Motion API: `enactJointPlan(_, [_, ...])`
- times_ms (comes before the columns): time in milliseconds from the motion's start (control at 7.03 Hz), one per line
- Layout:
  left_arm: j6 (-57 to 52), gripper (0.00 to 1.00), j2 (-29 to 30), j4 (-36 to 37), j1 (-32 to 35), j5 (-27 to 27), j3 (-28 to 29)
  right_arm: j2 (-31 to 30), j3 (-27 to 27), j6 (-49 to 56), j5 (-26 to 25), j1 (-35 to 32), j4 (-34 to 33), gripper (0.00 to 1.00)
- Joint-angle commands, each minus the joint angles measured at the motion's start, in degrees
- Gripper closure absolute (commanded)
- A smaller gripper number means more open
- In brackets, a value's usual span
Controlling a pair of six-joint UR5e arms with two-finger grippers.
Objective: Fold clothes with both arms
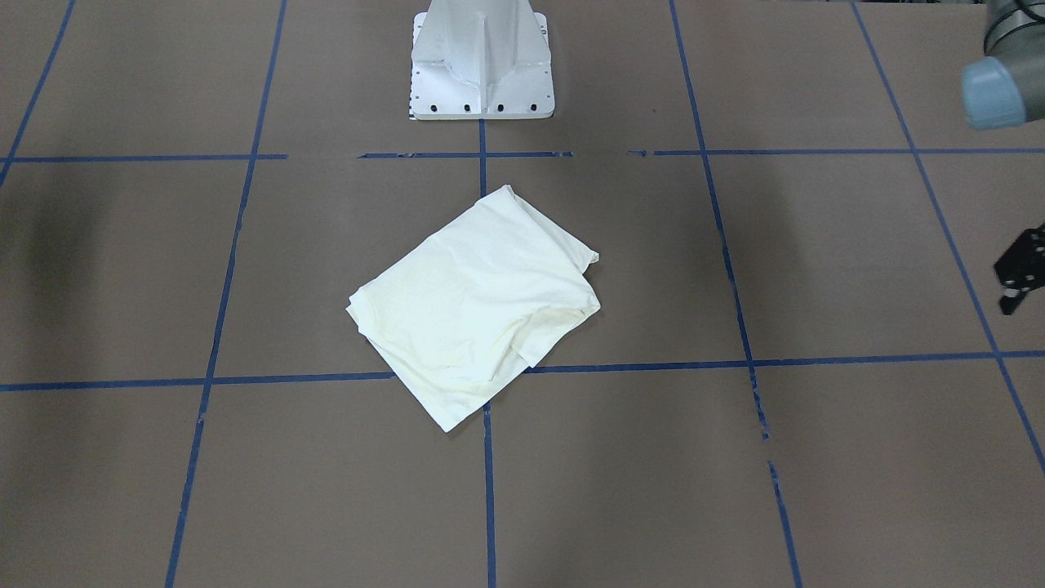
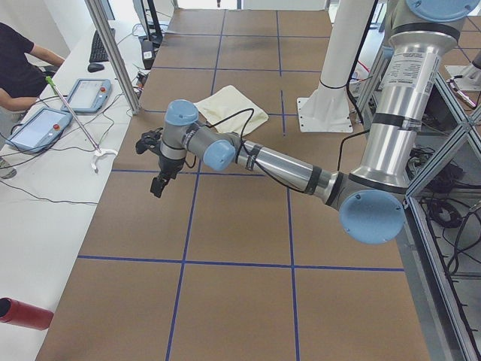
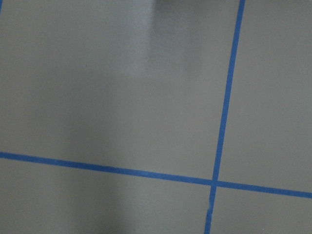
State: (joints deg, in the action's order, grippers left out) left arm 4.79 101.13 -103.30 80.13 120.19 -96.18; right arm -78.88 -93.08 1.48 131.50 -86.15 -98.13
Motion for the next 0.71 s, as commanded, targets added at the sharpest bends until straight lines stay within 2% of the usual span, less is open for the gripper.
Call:
enactJointPlan(0, [-19.65, 0.00, 0.11, 6.06, 10.27, 1.44, 5.10, -3.03, -0.17, 8.79, 2.27, -6.29, -5.90, 0.00])
enactJointPlan(142, [-20.07, 0.00, -2.41, 6.01, 11.61, 9.37, 4.60, -4.51, -0.26, 8.89, 2.36, -6.75, -5.41, 0.00])
enactJointPlan(427, [-20.43, 0.00, -6.71, 1.72, 11.54, 9.89, 6.42, -5.49, -1.31, 7.75, 2.01, -7.45, -3.31, 0.00])
enactJointPlan(569, [-20.34, 0.00, -7.43, 1.18, 11.37, 6.58, 7.92, -6.63, -2.10, 7.66, 2.27, -7.81, -2.94, 0.00])
